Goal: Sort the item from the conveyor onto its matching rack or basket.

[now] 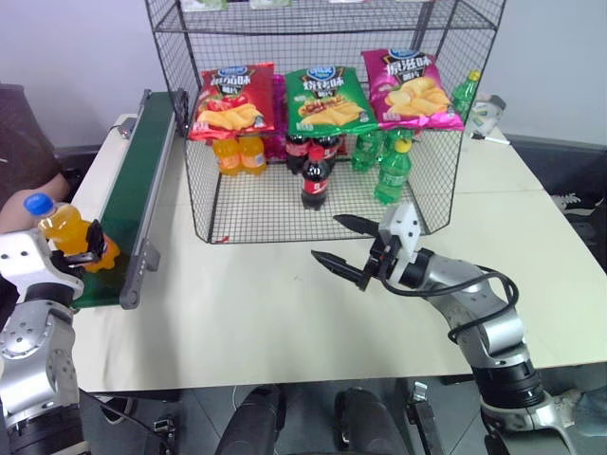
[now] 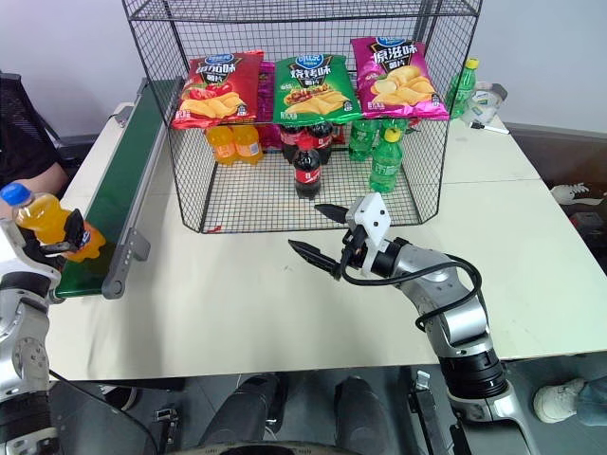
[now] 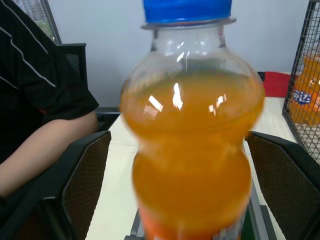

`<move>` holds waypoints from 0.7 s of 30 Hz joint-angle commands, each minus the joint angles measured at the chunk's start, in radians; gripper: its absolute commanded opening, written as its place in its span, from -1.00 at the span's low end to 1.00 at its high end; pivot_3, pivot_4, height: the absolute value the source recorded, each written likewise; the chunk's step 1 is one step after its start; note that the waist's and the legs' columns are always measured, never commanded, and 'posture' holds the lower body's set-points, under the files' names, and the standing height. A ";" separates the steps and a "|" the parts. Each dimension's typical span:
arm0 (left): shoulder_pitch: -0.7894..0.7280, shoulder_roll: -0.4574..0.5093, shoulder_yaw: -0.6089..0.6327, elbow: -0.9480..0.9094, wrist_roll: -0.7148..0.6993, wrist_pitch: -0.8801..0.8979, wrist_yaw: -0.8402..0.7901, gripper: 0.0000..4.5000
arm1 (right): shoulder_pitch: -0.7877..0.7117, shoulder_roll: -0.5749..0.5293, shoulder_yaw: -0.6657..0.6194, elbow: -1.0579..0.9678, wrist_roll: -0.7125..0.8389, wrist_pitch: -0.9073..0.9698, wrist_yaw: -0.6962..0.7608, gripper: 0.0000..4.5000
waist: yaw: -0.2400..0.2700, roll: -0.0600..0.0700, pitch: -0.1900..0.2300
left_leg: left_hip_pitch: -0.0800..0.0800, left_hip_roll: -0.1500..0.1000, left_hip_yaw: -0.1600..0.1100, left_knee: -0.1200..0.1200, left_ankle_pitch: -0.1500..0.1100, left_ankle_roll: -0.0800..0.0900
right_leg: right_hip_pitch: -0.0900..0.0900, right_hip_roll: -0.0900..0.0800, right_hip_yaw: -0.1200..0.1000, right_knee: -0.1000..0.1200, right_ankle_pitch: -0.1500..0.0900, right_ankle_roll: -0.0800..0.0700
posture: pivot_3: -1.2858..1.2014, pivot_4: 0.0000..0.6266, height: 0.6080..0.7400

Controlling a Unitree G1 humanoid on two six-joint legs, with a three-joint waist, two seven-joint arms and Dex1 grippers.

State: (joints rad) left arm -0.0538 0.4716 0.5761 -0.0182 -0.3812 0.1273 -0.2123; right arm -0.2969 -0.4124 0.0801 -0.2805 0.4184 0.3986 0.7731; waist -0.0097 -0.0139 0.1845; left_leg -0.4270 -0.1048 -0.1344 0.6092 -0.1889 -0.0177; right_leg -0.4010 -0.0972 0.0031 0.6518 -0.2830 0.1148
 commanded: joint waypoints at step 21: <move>-0.192 0.129 -0.210 -0.355 -0.225 0.299 -0.174 0.17 | -0.030 -0.022 0.000 -0.041 -0.017 -0.026 0.005 1.00 | 0.020 -0.001 0.000 | 0.000 0.000 0.000 0.001 0.000 0.000 | 0.001 0.000 0.000 0.000 0.000 0.000 | 0.03 -0.52 1.00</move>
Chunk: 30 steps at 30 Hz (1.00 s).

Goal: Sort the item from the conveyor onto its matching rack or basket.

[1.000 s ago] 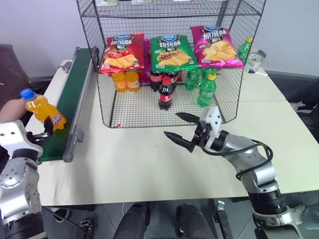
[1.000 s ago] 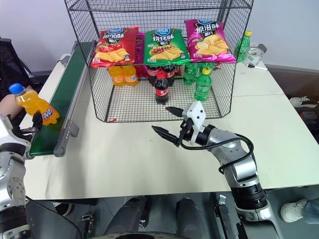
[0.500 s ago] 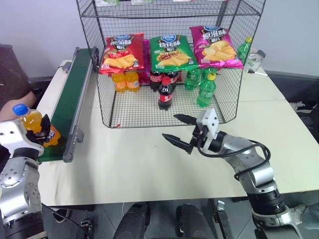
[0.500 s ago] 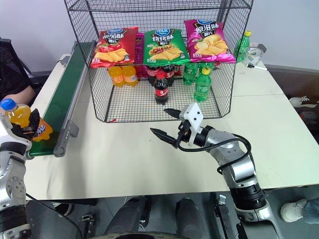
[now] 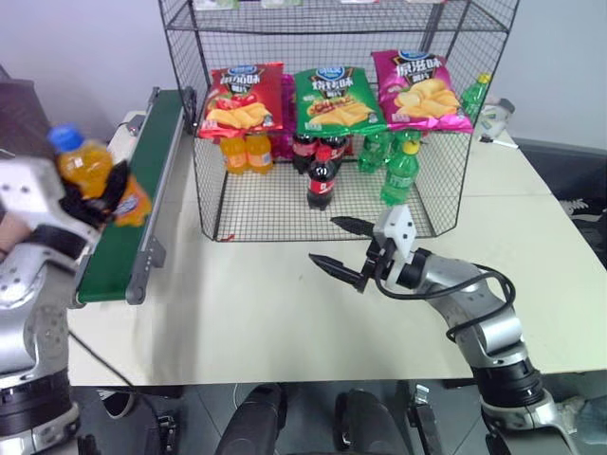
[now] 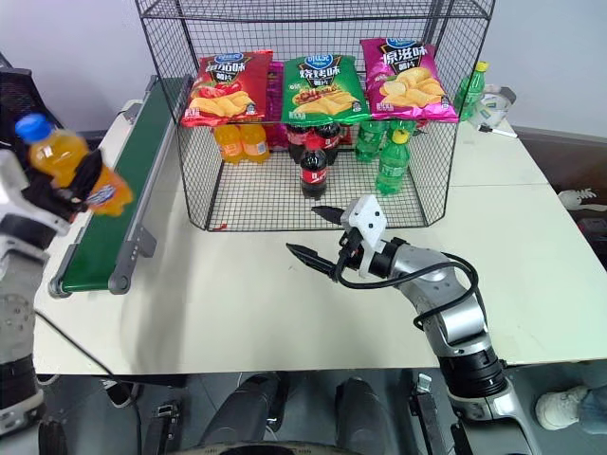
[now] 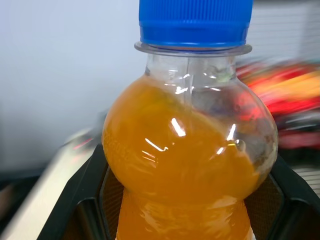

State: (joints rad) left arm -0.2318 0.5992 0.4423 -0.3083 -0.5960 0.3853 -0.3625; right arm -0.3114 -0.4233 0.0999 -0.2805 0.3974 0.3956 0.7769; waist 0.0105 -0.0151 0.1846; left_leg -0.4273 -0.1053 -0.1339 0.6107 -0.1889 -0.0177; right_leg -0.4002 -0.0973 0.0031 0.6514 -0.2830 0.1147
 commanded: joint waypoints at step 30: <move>-0.584 -0.454 -0.339 1.232 0.484 -0.738 0.253 0.17 | 0.027 -0.031 -0.033 -0.106 0.000 -0.012 -0.062 1.00 | -0.002 -0.001 0.000 | -0.001 -0.001 0.000 0.001 0.001 0.000 | 0.003 0.002 -0.003 0.002 0.000 0.001 | 0.03 -0.52 1.00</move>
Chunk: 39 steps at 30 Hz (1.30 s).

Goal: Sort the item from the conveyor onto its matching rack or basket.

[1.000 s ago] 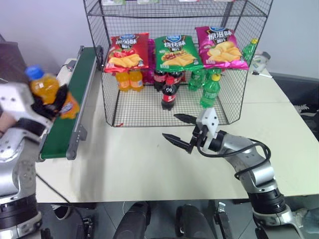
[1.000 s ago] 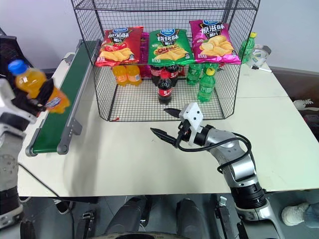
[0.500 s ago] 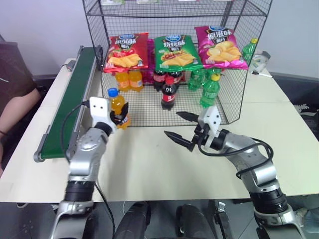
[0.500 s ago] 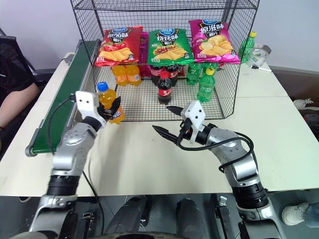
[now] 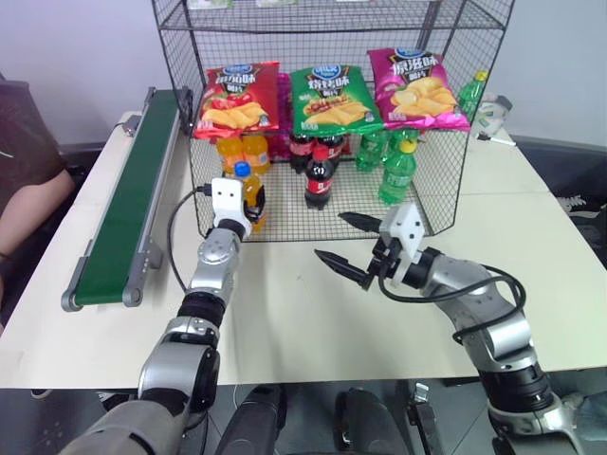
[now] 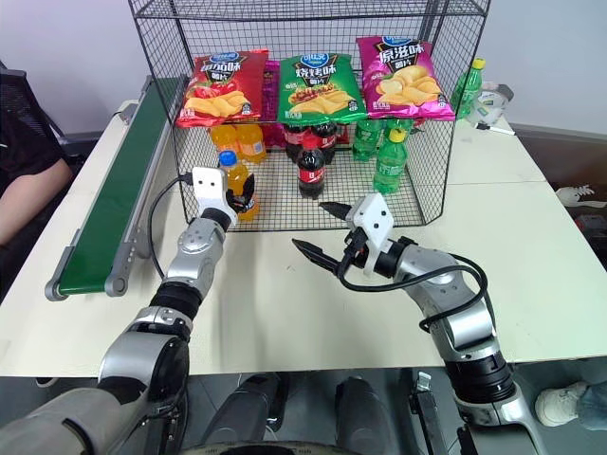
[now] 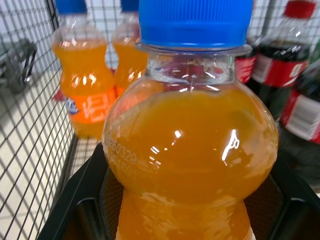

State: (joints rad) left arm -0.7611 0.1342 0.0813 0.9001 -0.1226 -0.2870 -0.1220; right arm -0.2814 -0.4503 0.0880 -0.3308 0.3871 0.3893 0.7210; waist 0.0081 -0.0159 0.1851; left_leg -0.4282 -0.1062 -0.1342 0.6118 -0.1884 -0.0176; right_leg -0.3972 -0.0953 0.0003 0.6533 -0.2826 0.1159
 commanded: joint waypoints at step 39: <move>0.548 0.369 0.110 -1.167 -0.237 0.697 -0.353 0.98 | -0.016 -0.048 -0.073 -0.021 0.014 -0.019 0.022 1.00 | -0.015 0.001 -0.001 | 0.001 0.001 0.000 0.000 0.000 0.000 | 0.000 -0.001 0.001 0.002 0.000 -0.001 | 0.03 -0.52 1.00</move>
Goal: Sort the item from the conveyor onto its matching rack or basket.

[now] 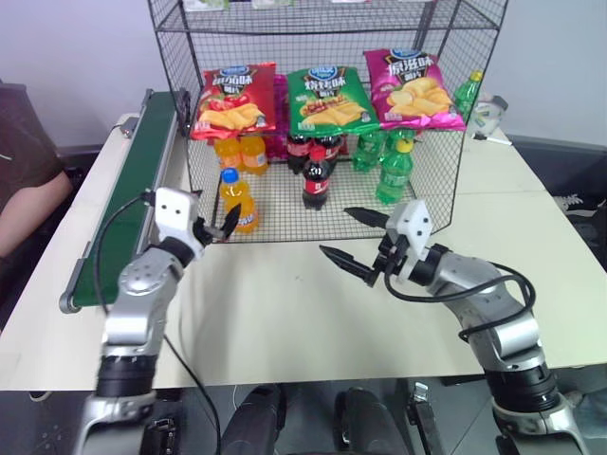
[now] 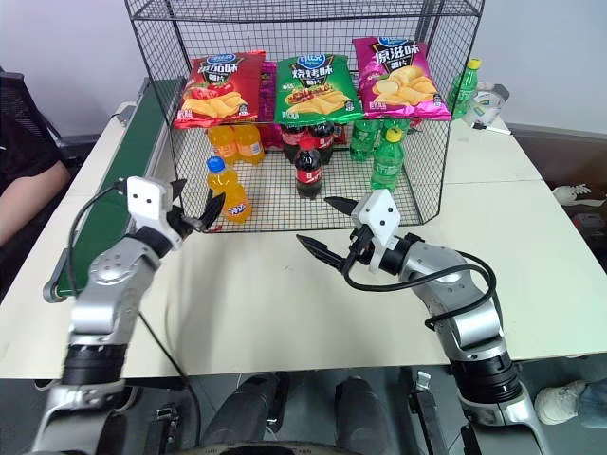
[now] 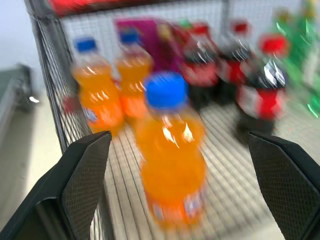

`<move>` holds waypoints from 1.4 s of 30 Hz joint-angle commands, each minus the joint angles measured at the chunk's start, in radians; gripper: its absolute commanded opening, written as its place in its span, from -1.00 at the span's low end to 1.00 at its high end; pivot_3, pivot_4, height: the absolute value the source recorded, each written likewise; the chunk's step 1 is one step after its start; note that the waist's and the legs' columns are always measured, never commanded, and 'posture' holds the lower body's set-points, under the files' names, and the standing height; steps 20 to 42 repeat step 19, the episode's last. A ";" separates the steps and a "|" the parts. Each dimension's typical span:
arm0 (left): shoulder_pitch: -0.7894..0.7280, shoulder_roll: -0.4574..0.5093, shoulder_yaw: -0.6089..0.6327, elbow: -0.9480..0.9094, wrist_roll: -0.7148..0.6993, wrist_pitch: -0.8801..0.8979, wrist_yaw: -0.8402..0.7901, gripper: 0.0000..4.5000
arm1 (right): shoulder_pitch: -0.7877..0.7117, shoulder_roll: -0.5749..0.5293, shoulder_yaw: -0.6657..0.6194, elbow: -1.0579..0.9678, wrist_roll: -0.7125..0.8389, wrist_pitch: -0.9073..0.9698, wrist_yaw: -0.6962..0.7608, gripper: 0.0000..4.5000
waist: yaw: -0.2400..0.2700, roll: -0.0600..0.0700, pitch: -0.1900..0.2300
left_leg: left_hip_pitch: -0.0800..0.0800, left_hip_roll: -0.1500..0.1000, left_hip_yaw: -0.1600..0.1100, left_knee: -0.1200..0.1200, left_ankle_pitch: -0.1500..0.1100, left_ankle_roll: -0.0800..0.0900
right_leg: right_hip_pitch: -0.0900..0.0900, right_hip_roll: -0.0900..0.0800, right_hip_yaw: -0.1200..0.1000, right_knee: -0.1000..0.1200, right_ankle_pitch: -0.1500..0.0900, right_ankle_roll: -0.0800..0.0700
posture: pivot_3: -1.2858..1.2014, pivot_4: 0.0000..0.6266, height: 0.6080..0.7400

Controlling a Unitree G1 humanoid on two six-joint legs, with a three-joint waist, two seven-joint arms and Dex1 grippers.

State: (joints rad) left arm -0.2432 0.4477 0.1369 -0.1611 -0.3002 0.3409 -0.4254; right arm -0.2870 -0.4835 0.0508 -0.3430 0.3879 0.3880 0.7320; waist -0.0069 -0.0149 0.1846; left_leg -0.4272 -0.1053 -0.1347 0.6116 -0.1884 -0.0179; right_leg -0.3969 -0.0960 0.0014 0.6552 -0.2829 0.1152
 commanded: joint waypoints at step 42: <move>0.209 0.240 0.308 -0.191 -0.238 0.229 -0.175 0.98 | -0.016 -0.048 -0.054 0.038 0.004 -0.045 0.038 1.00 | 0.002 0.000 0.000 | 0.000 0.000 0.000 -0.001 0.000 0.000 | -0.001 -0.001 0.001 -0.003 -0.002 -0.004 | 0.03 -0.52 1.00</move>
